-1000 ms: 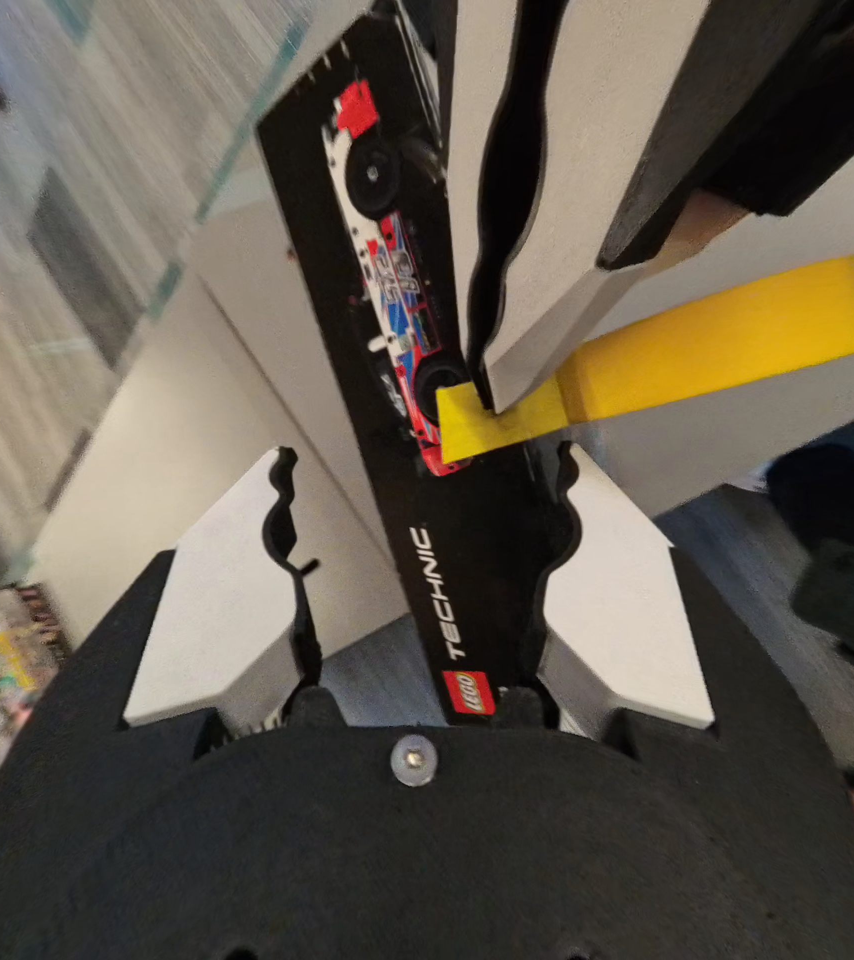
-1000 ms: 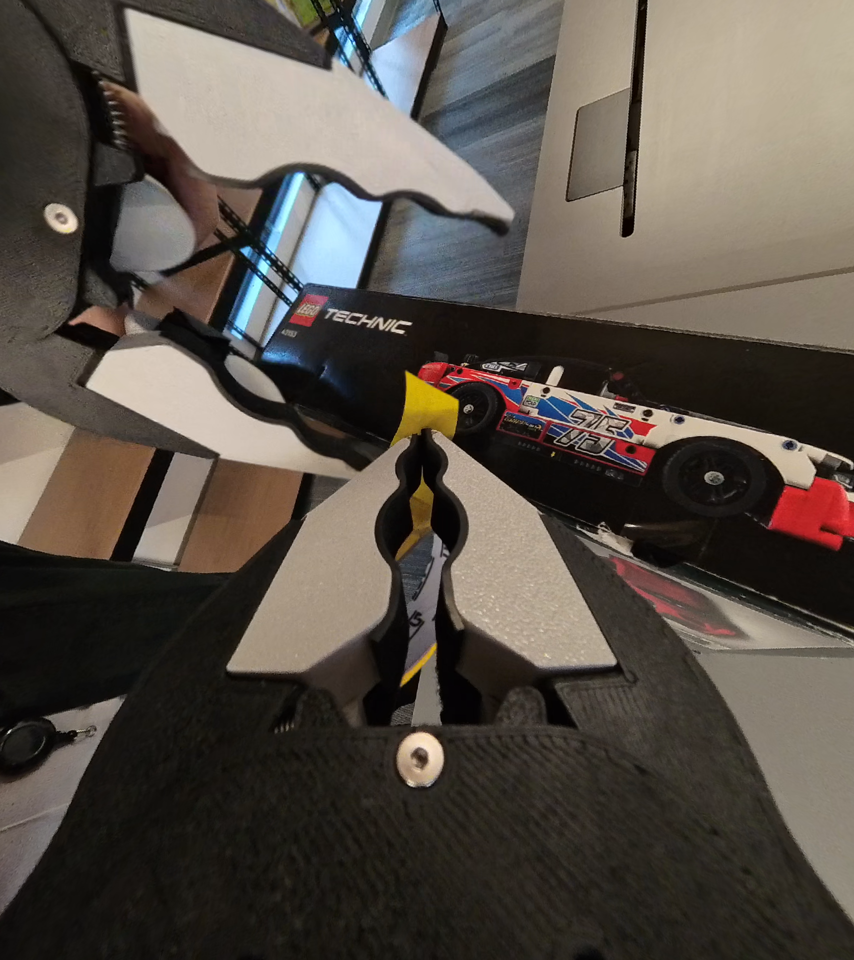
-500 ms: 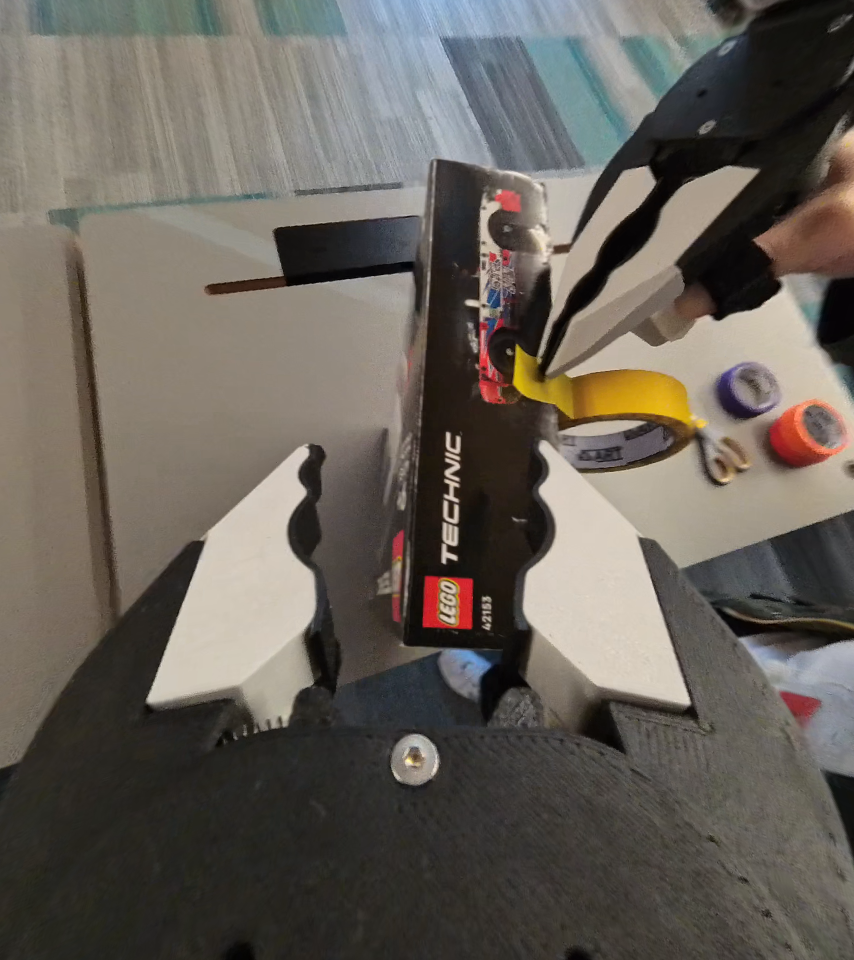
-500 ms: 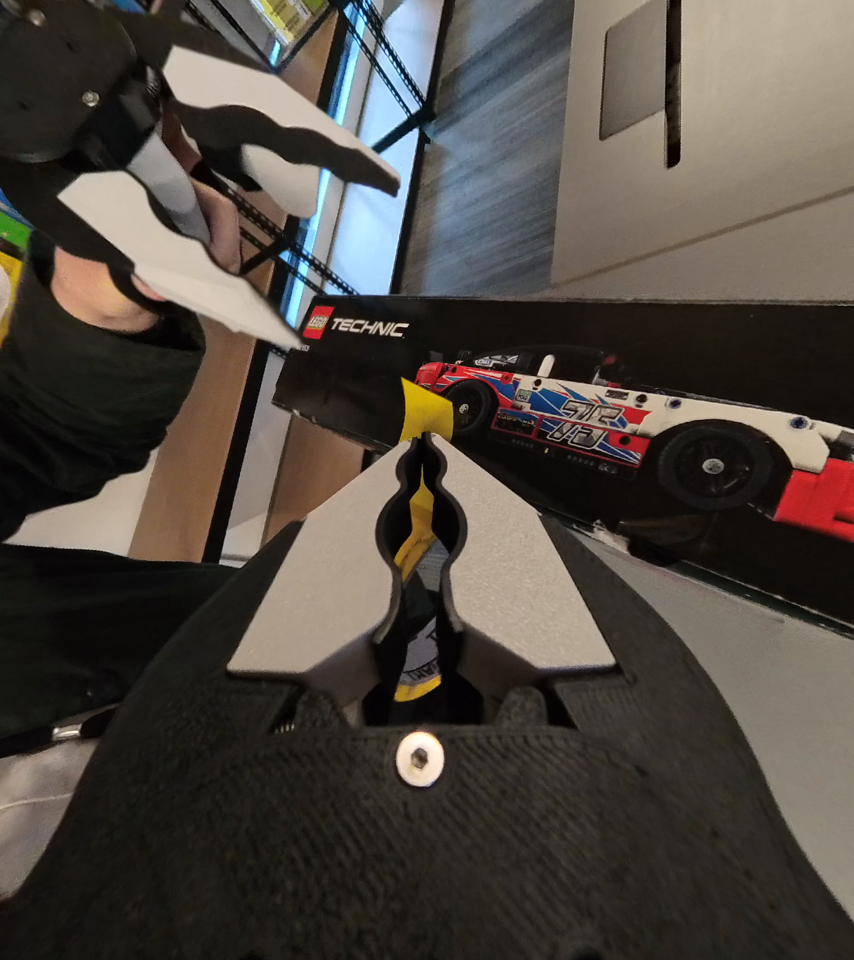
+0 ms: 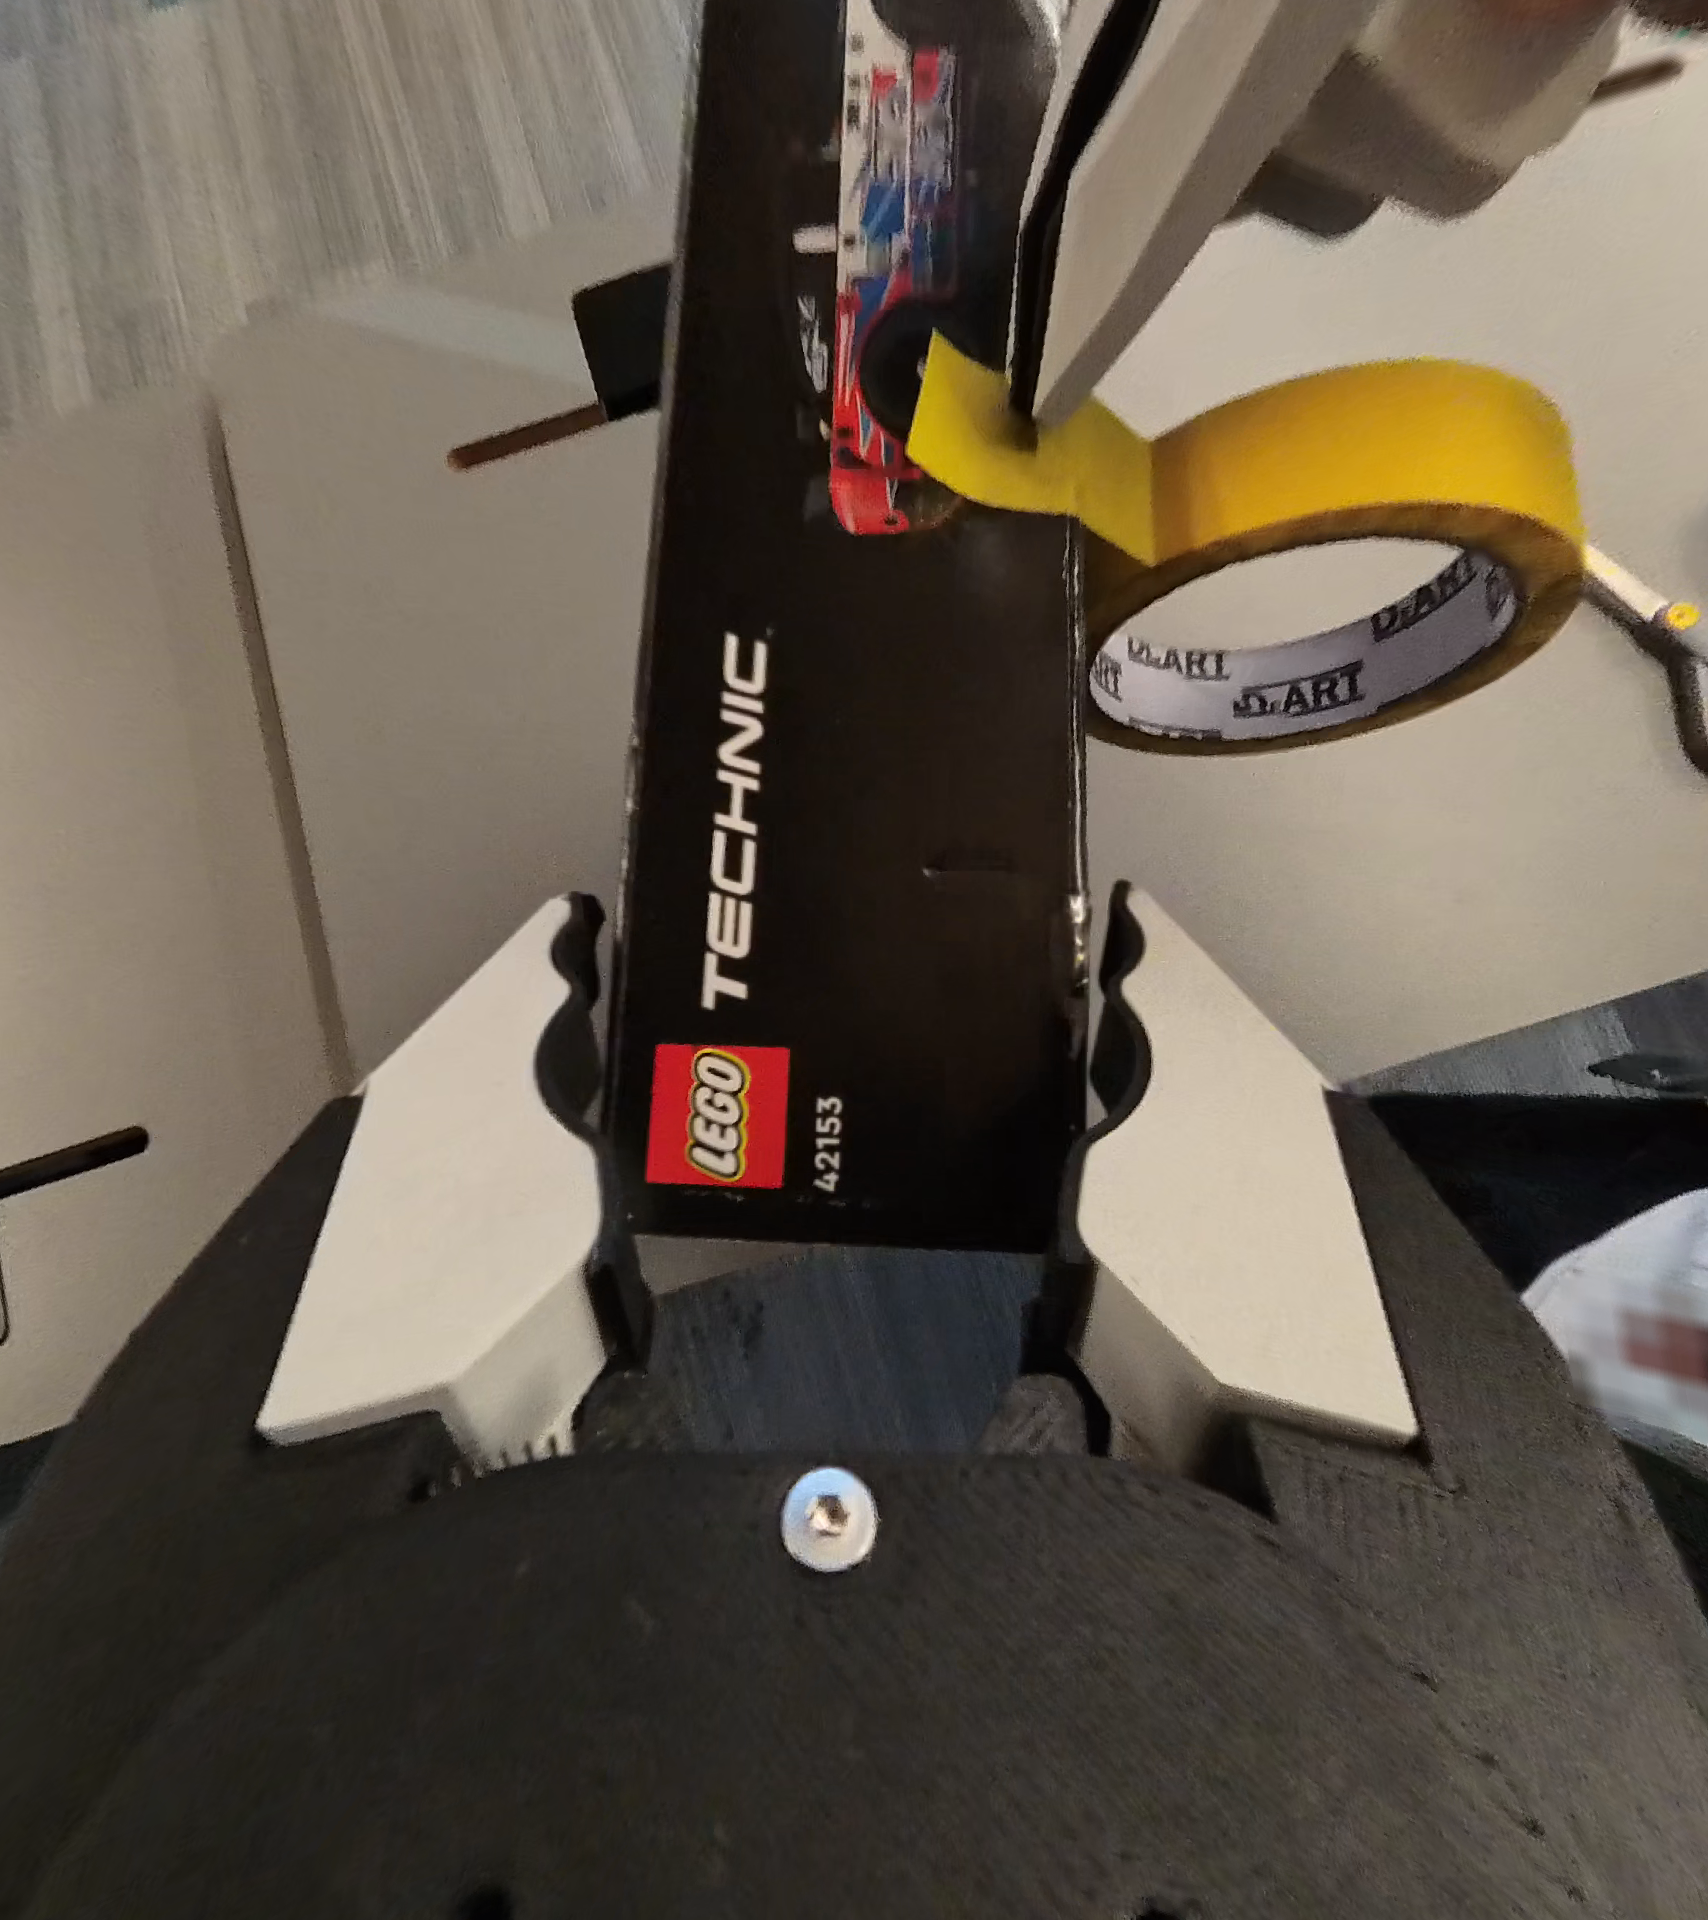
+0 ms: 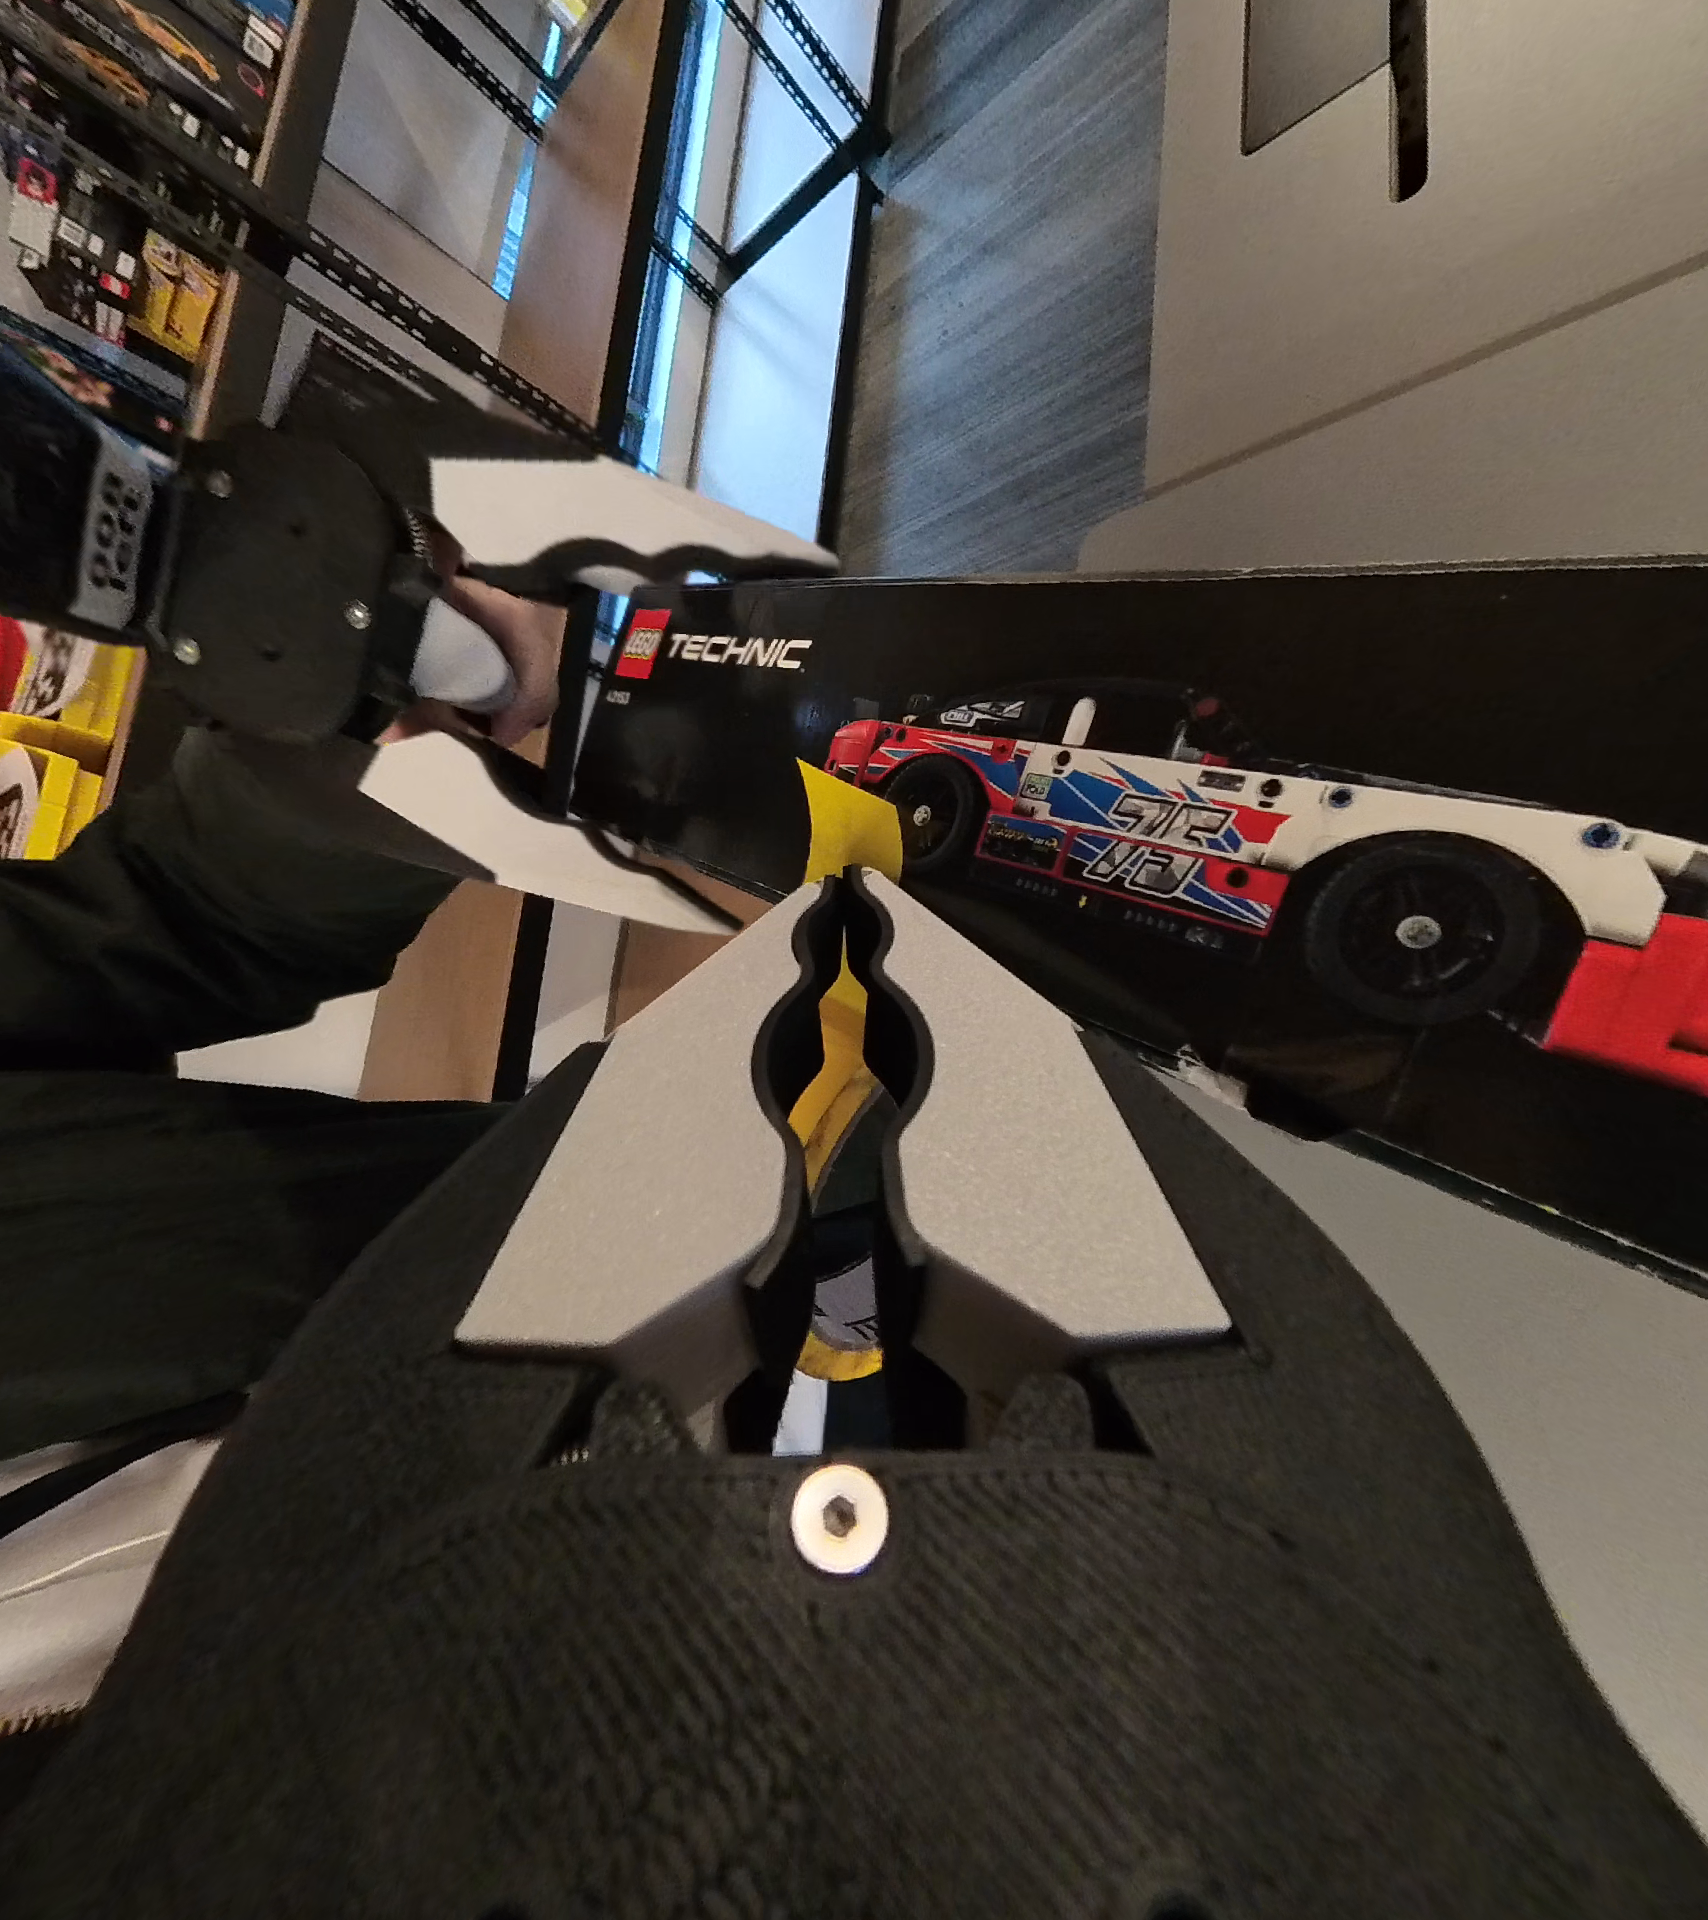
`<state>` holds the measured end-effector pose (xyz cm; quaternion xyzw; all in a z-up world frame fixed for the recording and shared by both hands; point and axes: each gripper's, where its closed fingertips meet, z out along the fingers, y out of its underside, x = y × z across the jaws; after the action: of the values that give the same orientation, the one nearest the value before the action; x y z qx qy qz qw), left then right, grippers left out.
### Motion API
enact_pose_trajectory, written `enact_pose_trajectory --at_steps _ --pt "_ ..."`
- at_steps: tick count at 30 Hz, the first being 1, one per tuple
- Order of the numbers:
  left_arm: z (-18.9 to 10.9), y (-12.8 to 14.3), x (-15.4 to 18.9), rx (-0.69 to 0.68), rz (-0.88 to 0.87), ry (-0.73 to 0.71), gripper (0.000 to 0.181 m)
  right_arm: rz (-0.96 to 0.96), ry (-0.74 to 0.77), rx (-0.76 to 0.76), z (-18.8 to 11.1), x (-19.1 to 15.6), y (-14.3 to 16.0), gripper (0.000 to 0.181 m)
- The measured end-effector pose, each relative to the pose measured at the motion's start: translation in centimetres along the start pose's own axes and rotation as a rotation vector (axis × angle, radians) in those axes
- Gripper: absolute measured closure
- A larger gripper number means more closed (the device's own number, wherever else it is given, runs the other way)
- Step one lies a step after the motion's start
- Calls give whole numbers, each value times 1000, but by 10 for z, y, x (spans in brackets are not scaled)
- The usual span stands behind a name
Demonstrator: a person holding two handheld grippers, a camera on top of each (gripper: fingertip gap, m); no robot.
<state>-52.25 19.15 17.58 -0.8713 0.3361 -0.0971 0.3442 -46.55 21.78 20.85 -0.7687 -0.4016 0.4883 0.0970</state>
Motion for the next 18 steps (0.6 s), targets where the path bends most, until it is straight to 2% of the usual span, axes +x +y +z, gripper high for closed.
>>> enact_pose_trajectory --at_steps 5,8,12,18 --pt "3 5 -1 -60 2 -3 87 13 7 -6 1 0 -1 181" --pt "3 4 -1 -54 1 -2 88 115 -39 6 1 -1 -2 181" --pt "3 4 -3 -44 -11 -1 88 276 -312 48 -8 -27 -14 181" --pt "3 3 -1 -35 -11 -5 88 325 -224 -136 11 -28 -3 181"
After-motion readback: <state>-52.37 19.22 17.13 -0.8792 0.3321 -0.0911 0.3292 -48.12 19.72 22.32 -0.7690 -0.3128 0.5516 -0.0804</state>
